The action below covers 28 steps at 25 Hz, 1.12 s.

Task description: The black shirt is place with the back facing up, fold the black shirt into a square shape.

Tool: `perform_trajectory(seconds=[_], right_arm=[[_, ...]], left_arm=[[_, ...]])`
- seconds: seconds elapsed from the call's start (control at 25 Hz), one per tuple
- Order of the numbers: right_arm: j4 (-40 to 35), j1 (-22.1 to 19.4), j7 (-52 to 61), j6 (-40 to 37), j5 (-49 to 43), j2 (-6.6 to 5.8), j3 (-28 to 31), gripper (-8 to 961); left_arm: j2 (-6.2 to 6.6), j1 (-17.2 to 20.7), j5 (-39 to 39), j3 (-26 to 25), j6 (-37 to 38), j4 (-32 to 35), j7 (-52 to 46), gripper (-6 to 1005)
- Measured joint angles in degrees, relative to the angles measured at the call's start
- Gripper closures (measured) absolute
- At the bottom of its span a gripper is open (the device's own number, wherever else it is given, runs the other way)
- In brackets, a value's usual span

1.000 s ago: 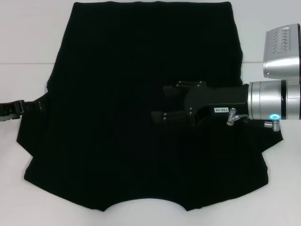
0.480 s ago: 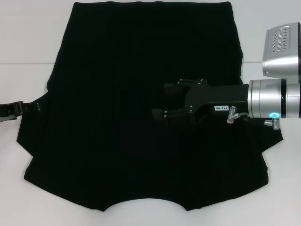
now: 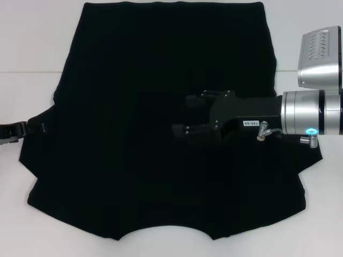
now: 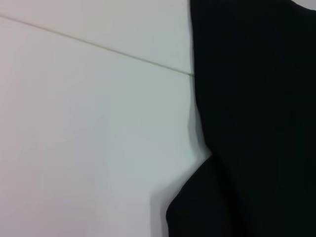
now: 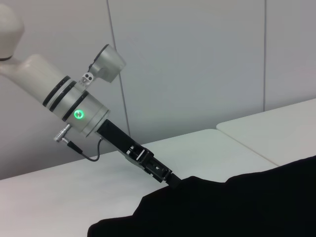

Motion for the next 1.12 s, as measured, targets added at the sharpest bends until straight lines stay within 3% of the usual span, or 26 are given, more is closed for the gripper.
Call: perform_trajectory(seconds=[1.12], right_arm=[[0.10,-0.09,-0.09,-0.01,0.73,0.02,-0.15,27]], left_arm=[[-0.08,-0.34,1.53,0.89,-0.55,-1.47,-0.03,128]])
